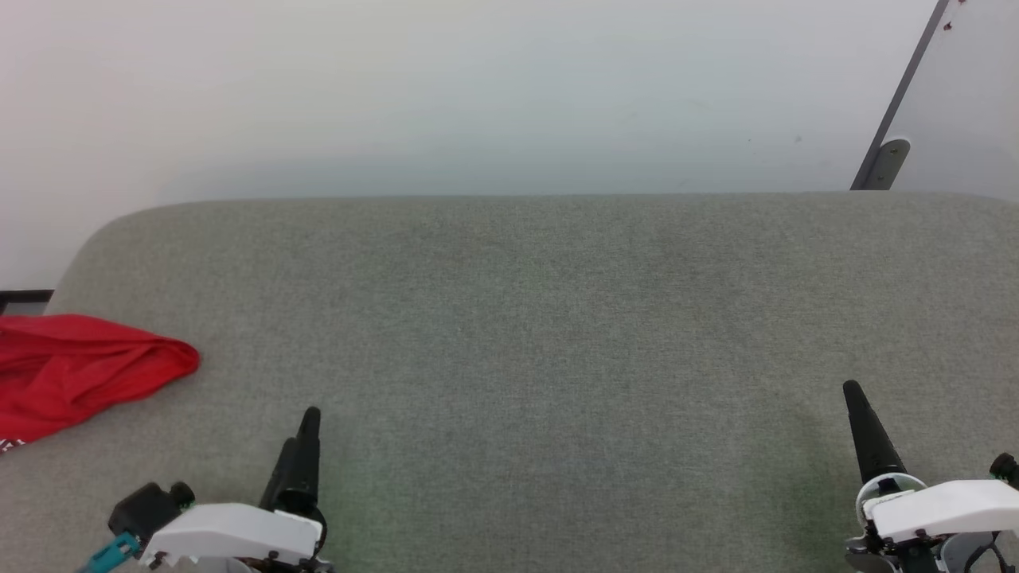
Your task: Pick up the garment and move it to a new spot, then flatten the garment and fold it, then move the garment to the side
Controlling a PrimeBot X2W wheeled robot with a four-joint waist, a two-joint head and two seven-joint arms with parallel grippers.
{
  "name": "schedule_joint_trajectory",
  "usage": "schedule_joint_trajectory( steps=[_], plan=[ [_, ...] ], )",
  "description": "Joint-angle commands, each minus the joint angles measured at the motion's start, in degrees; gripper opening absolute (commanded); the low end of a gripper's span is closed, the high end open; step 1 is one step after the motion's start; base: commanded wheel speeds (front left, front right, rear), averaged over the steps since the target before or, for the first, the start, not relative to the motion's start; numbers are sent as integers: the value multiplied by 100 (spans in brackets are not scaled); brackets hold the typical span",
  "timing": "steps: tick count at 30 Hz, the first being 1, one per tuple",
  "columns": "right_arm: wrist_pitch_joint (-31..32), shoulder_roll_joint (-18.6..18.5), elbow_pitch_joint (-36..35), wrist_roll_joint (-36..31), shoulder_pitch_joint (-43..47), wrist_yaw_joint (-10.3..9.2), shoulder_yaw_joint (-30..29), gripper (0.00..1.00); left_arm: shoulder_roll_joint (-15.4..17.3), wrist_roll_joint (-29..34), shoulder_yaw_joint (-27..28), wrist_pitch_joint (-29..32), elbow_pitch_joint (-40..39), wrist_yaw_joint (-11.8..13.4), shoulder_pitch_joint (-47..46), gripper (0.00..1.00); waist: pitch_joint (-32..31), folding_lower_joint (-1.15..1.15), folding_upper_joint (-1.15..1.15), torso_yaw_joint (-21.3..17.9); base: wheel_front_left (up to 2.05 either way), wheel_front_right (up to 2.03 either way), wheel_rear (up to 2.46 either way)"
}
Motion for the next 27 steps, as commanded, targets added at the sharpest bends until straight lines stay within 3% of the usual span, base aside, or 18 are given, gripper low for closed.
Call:
schedule_joint_trajectory(
  steps=[1,10,27],
  plan=[
    [-62,-51,-7,-339,-165,-2,0,100,74,307,-31,-74,-103,55,-123,100,-2,0,0,-4,0,0,0],
    [-79,28,111,-1500,-239,-2,-180,100,174,1346,-86,-249,-200,203,-104,100,-5,0,0,-23,0,0,0],
    [-171,-4,-65,-2722,-256,-3,-280,100,323,2695,-90,-535,-149,8,-97,100,6,0,0,-46,0,0,0]
  ],
)
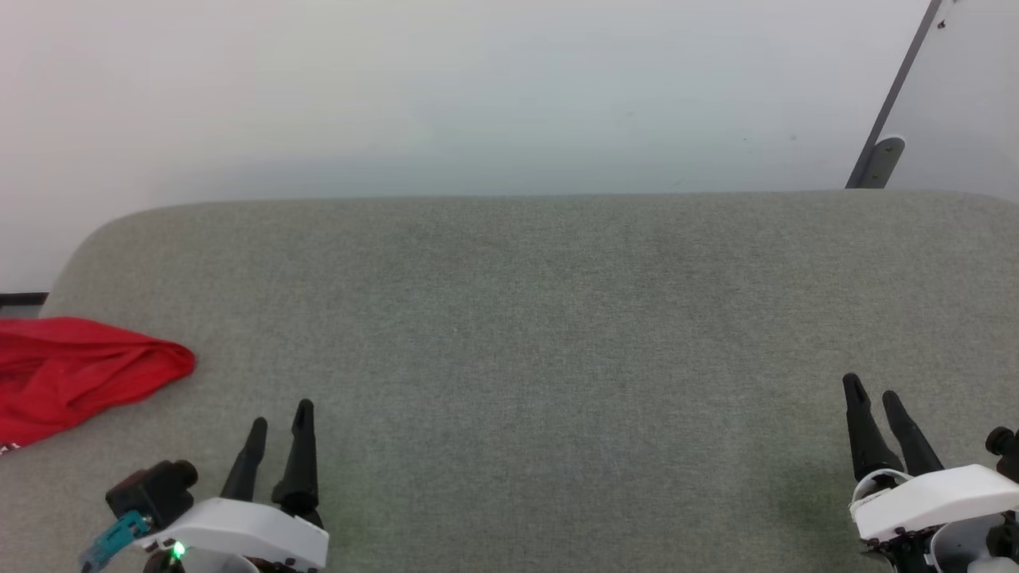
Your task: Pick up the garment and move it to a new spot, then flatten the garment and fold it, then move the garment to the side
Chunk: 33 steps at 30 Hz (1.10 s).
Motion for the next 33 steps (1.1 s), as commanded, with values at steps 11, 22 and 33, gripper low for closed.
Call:
schedule_joint_trajectory(
  steps=[11,22,33],
  plan=[
    [-83,-29,-197,-685,-124,-3,-73,100,77,823,46,-191,-36,-126,-115,100,16,0,0,-11,0,0,0],
    [-139,-45,-270,-1243,-134,-4,-117,100,99,1467,105,-342,21,-216,-165,100,47,0,0,-20,0,0,0],
    [-205,-78,-332,-1724,-148,-5,-109,100,87,2076,90,-478,-37,-242,-117,100,58,0,0,-26,0,0,0]
  ],
)
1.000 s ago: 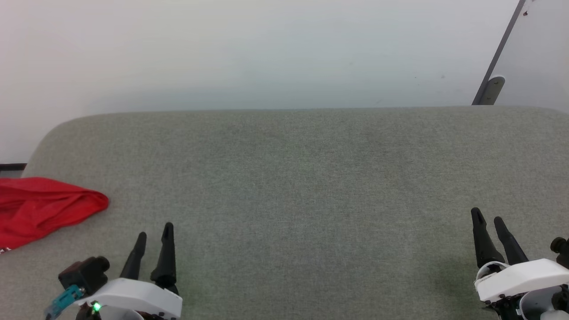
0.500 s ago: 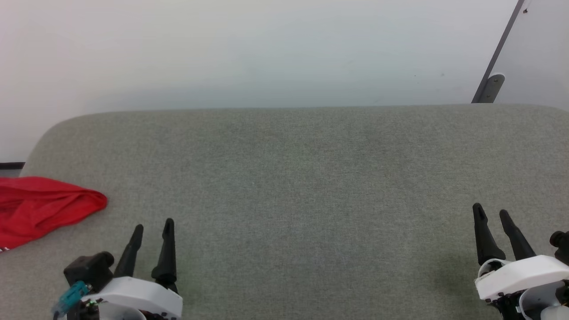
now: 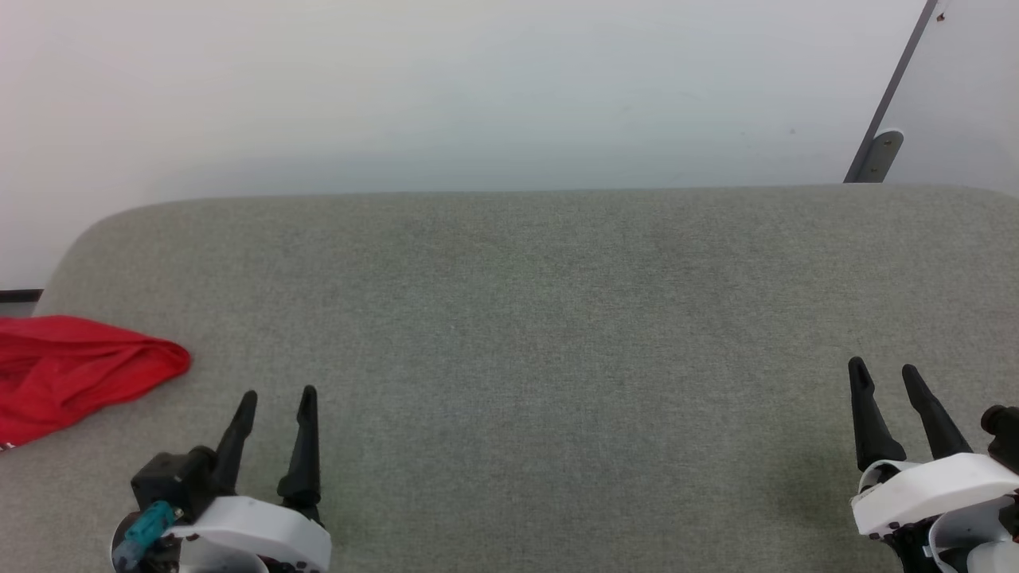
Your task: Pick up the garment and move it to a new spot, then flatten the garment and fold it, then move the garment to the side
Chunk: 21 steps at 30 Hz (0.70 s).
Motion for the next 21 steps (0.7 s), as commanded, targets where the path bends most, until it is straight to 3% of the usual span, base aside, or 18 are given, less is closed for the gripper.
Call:
schedule_joint_trajectory(
  steps=[1,21],
  plan=[
    [-40,-34,-53,-134,-99,-5,1,100,30,136,10,-45,-24,-24,-30,100,3,0,0,-1,0,0,0],
    [-209,-112,-72,-867,-147,-6,49,100,36,934,101,-271,39,-117,-91,100,34,0,0,-22,0,0,0]
  ],
)
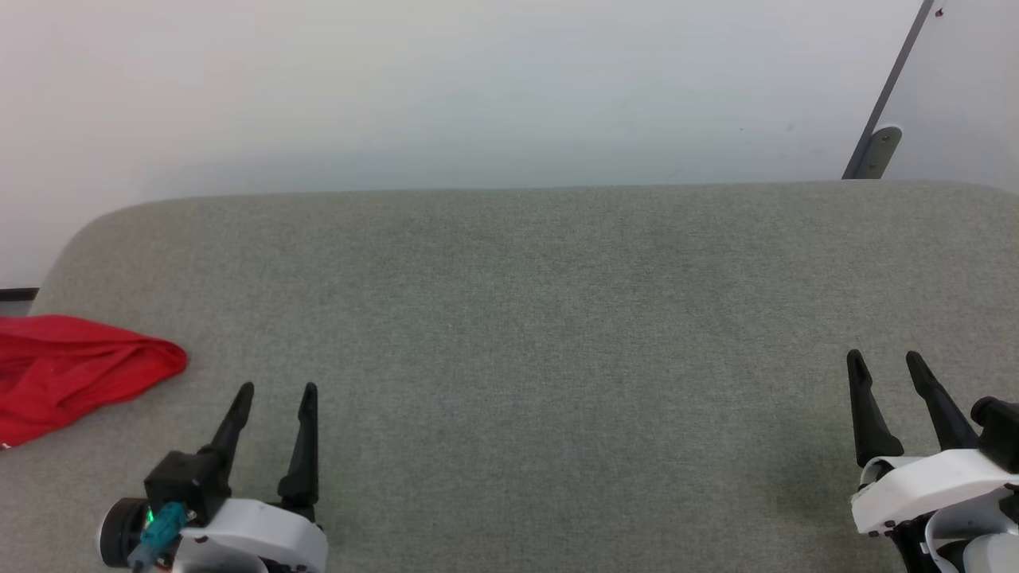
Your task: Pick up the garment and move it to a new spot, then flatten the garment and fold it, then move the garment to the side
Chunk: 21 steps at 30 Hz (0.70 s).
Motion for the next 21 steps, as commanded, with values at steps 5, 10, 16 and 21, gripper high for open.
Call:
schedule_joint_trajectory(
  steps=[5,10,16,21],
  plan=[
    [-80,-49,-53,-275,-91,-6,22,100,8,258,24,-96,3,-44,-50,100,6,0,0,1,0,0,0],
    [-84,-55,-68,-289,-87,-6,22,100,2,255,57,-92,33,-57,-54,100,9,0,0,7,0,0,0],
    [-79,-59,-73,-277,-79,-6,28,100,-17,233,96,-92,67,-81,-78,100,-1,0,0,19,0,0,0],
    [-68,-47,-77,-282,-62,-6,33,100,-29,218,119,-92,89,-95,-72,100,-20,0,0,32,0,0,0]
  ],
)
